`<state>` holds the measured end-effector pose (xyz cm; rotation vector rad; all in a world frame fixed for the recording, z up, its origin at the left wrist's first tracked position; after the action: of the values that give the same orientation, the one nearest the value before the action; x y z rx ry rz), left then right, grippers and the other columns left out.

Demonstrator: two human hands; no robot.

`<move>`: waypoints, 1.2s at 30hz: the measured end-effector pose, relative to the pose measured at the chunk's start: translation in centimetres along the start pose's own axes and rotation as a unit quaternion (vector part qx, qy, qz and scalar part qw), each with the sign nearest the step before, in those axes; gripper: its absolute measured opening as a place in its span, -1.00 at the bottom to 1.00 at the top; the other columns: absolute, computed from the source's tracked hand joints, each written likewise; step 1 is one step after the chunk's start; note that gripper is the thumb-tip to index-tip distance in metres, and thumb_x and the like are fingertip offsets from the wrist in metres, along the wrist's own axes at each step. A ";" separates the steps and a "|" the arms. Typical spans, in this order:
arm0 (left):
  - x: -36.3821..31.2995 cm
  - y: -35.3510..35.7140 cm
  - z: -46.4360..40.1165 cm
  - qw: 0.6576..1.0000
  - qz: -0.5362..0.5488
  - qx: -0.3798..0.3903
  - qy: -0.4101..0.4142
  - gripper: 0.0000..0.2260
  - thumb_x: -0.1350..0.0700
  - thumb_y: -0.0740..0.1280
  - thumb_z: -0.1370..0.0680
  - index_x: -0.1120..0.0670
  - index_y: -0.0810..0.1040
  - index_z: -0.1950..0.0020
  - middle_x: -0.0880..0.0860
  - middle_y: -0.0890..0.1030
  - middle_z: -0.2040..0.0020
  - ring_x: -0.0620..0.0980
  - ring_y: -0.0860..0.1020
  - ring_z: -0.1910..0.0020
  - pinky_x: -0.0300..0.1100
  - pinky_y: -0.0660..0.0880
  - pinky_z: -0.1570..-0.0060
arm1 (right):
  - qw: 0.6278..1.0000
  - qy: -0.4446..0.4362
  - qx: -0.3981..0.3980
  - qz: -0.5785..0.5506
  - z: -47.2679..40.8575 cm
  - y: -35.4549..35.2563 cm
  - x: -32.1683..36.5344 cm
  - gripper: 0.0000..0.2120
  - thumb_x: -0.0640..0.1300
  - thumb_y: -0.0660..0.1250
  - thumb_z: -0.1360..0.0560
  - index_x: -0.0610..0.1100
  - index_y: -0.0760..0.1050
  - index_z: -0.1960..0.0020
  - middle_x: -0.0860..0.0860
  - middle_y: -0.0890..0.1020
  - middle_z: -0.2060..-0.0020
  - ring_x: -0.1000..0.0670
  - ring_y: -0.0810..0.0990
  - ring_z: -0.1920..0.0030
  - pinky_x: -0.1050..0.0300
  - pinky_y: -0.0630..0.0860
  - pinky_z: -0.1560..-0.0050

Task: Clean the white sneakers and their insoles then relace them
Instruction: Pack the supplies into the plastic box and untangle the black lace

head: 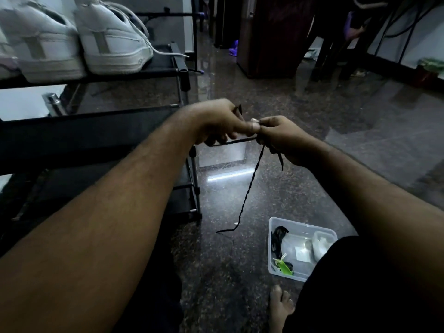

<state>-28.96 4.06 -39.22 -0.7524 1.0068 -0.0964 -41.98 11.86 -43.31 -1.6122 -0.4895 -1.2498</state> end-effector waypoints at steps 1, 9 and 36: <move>0.2 1.0 0.3 0.999 -0.034 0.039 -0.013 -0.65 -0.12 0.51 -0.46 0.10 0.61 -0.08 0.03 0.59 0.11 -0.10 0.42 0.34 -0.27 0.36 0.51 | 1.000 -0.009 -0.001 -0.016 0.1 0.0 0.4 -0.68 0.09 0.26 -0.62 -0.12 0.65 -0.02 0.04 0.47 0.37 0.14 0.34 0.42 0.26 0.23 0.45; -1.1 0.0 -0.1 0.996 0.060 -0.035 0.052 -0.80 -0.10 0.43 -0.54 0.01 0.71 0.11 -0.09 0.62 0.31 -0.13 0.46 0.31 -0.28 0.35 0.43 | 0.995 -0.042 0.011 -0.089 0.4 0.2 2.3 -0.74 0.04 0.23 -0.62 -0.08 0.61 0.05 0.02 0.49 0.36 0.13 0.30 0.41 0.22 0.16 0.45; 0.0 -0.3 -0.6 0.999 -0.034 -0.022 0.021 -0.54 -0.31 0.48 -0.39 0.06 0.63 -0.01 -0.01 0.61 0.24 -0.09 0.40 0.38 -0.26 0.32 0.43 | 0.997 -0.025 0.051 -0.060 0.3 1.2 1.6 -0.70 0.14 0.29 -0.58 -0.06 0.64 0.02 0.03 0.41 0.33 0.13 0.29 0.37 0.24 0.21 0.42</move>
<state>-29.35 3.58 -39.22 -0.8284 1.0264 -0.1508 -40.26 11.27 -42.44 -1.5493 -0.6795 -1.2556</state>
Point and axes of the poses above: each hand's wrist, its own z-axis away from the middle knuckle, its own y-axis out of the palm, x = y × z, the point moved 8 cm from there along -z, towards the middle knuckle
